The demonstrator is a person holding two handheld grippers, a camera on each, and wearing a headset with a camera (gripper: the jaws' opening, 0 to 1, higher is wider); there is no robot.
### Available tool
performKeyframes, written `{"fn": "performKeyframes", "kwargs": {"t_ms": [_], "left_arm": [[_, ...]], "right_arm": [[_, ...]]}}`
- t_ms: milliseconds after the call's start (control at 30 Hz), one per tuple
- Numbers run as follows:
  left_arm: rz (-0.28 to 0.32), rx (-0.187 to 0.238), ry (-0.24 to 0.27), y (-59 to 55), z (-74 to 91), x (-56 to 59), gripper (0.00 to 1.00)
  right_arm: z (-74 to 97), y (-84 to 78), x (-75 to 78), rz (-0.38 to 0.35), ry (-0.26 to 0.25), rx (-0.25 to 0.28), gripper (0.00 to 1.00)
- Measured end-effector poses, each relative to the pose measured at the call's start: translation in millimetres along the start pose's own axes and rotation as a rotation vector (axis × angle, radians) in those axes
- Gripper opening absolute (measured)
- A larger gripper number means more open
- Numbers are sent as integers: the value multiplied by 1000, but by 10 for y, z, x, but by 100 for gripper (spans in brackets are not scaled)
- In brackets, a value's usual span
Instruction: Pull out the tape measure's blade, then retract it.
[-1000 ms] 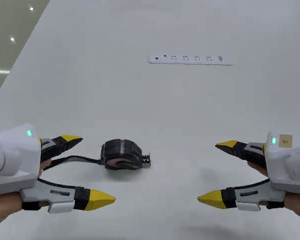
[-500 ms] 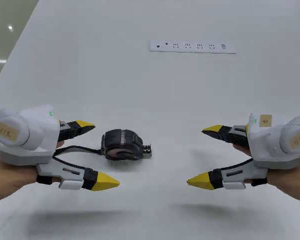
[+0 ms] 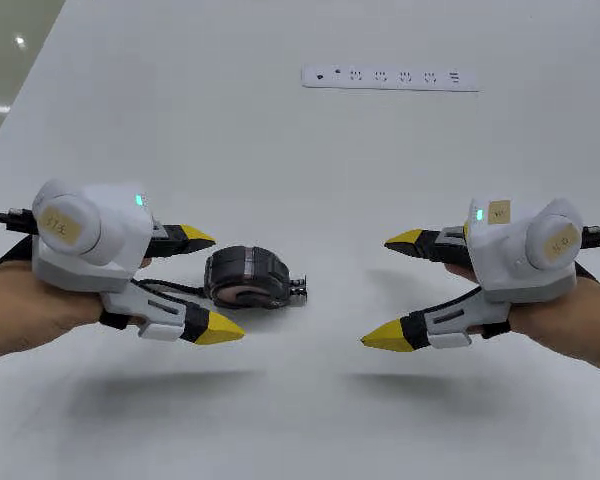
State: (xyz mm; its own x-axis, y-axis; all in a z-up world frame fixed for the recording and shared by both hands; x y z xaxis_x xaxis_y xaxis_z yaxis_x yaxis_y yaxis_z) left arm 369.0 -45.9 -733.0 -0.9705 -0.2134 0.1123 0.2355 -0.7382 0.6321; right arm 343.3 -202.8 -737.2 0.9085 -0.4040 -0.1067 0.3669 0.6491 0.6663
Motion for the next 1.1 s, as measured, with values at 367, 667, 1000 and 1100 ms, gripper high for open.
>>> {"fn": "performKeyframes", "kwargs": {"t_ms": [367,667,1000,1100], "left_arm": [[-36,-66,1,-86,-95,-99,52],[-42,-71,-4,-80,-122,-99,43],[-68,-75,5,-82,-148,-108,35],[-76,-71,6,-70,-153,-112,33]], "right_arm": [[-123,47,15,28,31,-11,73],[-176,97,15,36,45,-4,71],[-219,112,-11,46,54,-8,69],[-229,116,-14,49,55,-9,69]]}}
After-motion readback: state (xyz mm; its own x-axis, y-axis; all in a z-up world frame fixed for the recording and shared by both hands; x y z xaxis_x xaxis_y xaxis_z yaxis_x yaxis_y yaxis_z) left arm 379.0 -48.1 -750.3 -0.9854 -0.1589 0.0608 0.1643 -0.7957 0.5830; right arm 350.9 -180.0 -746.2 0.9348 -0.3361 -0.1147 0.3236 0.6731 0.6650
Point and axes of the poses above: the centre of the closed fingertips' face, and the gripper's own axes: z roughly backward along the fingers, x roughly to its right, y roughly out of its top, the point moved 2 cm from there along z, roughly backward along the fingers, and after that the axes turned 10 degrees about -x, right-handed, at the moved point
